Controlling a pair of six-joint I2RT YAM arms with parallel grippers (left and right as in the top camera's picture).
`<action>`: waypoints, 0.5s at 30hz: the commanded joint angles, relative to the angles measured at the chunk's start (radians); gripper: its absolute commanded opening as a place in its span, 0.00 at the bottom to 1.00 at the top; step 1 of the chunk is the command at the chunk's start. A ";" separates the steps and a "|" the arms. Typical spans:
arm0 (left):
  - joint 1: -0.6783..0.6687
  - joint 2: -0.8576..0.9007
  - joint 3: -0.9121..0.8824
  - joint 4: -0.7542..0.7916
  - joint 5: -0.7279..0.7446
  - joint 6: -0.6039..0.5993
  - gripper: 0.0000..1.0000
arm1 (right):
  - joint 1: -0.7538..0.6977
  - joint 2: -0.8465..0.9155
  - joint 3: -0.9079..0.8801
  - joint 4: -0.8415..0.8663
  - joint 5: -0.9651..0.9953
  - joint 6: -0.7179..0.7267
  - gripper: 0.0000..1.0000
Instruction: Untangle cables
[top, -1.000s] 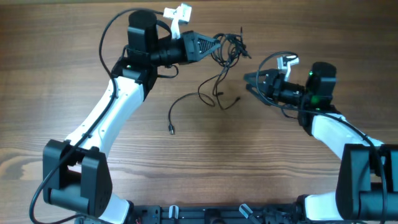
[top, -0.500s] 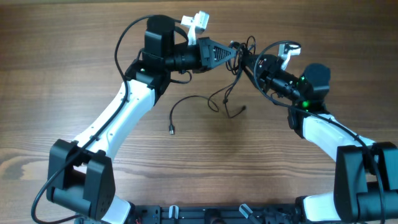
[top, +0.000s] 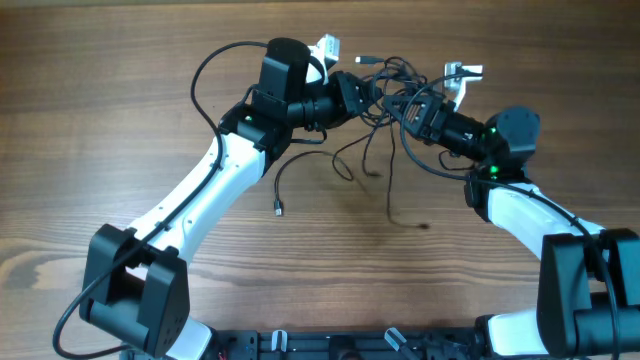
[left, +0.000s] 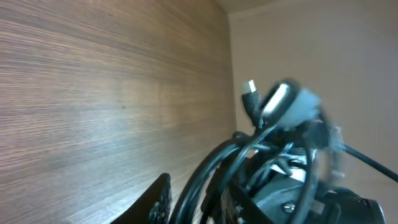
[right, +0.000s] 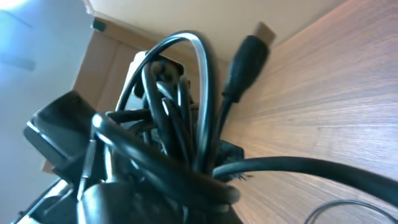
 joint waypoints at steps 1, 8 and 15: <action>0.032 0.001 0.003 0.010 0.021 0.009 0.31 | 0.007 0.000 0.008 -0.048 -0.009 -0.142 0.05; 0.070 0.001 0.003 0.006 0.222 0.220 0.36 | 0.006 0.000 0.008 -0.083 -0.008 -0.224 0.04; -0.021 0.001 0.003 -0.095 0.057 0.325 0.42 | 0.006 0.000 0.008 -0.089 -0.009 -0.224 0.04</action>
